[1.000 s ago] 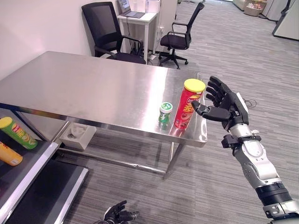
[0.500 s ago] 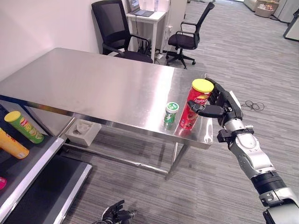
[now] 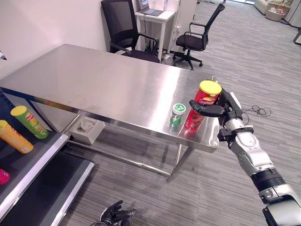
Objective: Put the goods on the table back onto the shelves and tidy them up.
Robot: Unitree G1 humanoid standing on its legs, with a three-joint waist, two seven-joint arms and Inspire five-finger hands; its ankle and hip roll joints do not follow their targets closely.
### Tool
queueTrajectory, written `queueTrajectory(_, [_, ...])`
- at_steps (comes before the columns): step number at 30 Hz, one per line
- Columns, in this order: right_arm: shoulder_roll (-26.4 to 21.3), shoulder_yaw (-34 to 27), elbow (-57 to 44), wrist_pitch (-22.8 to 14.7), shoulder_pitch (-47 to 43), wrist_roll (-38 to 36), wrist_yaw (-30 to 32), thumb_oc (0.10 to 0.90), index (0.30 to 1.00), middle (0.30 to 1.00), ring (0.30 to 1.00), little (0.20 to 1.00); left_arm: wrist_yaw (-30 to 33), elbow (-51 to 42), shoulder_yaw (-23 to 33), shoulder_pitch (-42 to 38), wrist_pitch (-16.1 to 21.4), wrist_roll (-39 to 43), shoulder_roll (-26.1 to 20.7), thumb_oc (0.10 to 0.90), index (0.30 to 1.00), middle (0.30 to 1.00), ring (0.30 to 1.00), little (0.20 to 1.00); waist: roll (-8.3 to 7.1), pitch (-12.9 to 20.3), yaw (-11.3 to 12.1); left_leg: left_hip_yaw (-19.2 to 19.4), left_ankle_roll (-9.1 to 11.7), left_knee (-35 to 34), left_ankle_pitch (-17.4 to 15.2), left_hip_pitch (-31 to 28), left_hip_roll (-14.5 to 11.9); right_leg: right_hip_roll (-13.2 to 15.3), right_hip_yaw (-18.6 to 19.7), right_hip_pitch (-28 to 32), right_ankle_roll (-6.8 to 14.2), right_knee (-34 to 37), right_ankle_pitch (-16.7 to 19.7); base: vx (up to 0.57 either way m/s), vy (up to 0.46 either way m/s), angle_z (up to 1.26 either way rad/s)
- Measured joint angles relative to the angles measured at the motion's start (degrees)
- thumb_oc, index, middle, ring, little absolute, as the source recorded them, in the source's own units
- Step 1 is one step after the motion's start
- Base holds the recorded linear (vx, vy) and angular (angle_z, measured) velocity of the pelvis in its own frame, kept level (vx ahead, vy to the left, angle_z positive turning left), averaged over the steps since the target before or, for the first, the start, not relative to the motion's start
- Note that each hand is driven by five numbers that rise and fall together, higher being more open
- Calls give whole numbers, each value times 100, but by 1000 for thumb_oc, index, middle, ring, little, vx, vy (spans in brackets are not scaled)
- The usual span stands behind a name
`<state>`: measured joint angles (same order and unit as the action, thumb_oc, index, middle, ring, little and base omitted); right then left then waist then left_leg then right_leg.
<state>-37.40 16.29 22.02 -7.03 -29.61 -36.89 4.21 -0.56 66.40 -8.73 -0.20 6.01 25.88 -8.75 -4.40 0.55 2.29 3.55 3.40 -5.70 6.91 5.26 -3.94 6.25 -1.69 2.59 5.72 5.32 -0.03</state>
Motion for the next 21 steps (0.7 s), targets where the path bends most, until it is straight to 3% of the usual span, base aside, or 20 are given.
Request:
queueTrajectory(6, [159,120,81,17,-117,-74,0,800,900,900,900,900,25,3,0,30,0,91,-39,800,900,900,900,900,-15,6,-1,-45,1,0,12,0,0,-4,-48,25,0,0,0,1,3,3])
queueTrajectory(8, [240,128,239,24,-225,-95,2,431,347,347,347,347,26,-1,-1,33,0,121,-44,800,900,900,900,900,-24,8,8,-57,3,0,16,1,0,-5,-60,30,0,0,0,-7,7,5])
queueTrajectory(9, [241,128,247,29,-242,-124,2,400,300,300,300,300,26,-2,0,31,0,125,-49,800,900,900,900,900,-24,8,14,-76,1,0,22,12,4,-4,-94,32,0,0,0,-5,3,8])
queueTrajectory(16, [247,149,246,72,-265,-100,14,400,300,300,300,300,41,0,7,64,0,223,-65,800,900,900,900,900,-26,9,29,-96,-4,0,33,23,8,-3,-114,34,-1,0,0,-1,1,1])
queueTrajectory(21, [246,124,207,73,-251,305,144,400,300,300,300,300,135,-4,127,78,0,217,-54,800,900,900,900,900,-26,9,-11,-96,-4,0,33,22,8,-2,-112,33,-1,-1,0,0,0,0])
